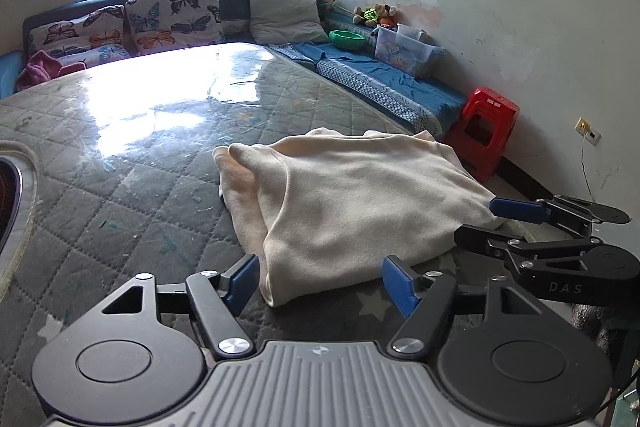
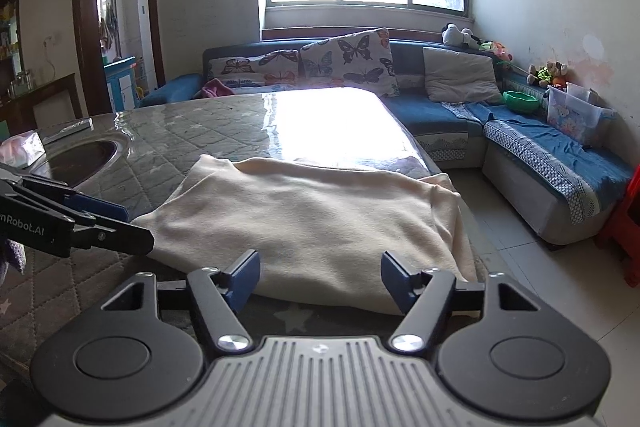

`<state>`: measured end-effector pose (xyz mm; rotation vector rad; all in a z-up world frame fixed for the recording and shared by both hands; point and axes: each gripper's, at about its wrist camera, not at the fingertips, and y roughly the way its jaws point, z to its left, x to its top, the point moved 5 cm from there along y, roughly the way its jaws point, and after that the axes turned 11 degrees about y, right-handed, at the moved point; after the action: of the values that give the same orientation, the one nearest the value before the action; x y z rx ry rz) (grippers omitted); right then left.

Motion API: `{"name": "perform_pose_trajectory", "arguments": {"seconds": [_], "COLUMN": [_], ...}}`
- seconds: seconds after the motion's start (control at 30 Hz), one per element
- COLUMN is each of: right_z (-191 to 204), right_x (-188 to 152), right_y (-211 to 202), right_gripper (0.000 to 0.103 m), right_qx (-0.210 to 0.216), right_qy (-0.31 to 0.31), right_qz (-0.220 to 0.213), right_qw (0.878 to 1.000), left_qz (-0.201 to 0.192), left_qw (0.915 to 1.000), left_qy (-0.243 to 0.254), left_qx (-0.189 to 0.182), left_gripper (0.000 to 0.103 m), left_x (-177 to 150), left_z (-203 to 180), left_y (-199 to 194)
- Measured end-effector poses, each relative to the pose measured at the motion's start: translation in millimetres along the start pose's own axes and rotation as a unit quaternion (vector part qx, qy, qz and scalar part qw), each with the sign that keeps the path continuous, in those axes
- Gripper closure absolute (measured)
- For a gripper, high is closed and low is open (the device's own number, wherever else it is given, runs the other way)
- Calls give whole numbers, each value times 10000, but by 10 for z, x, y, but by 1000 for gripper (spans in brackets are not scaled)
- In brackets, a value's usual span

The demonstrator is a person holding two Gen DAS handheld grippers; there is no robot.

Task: Fold clothes
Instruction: 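Press the folded shirt flat with both open grippers, then withdraw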

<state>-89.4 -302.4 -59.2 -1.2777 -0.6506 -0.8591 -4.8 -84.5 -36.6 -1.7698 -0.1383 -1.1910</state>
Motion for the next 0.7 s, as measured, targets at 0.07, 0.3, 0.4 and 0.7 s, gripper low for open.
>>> {"name": "perform_pose_trajectory", "arguments": {"seconds": [0.07, 0.3, 0.4, 0.7], "right_z": [21, 107, 143, 279], "right_x": [-5, -40, -48, -96], "right_y": [-16, -48, -67, -137], "right_gripper": [26, 17, 12, 0], "right_qx": [2, 18, 28, -149], "right_qy": [-9, -37, 1, -344], "right_qz": [-17, -50, -85, -137], "right_qw": [10000, 10000, 10000, 9992], "left_qz": [-11, -66, -98, -192], "left_qw": [10000, 9997, 9994, 9981], "left_qy": [1, 83, 118, 253], "left_qx": [40, 240, 312, 525], "left_gripper": [26, 16, 13, 3], "left_x": [-23, -81, -101, -154], "left_z": [1, -11, -20, -77], "left_y": [-27, -112, -145, -224]}}
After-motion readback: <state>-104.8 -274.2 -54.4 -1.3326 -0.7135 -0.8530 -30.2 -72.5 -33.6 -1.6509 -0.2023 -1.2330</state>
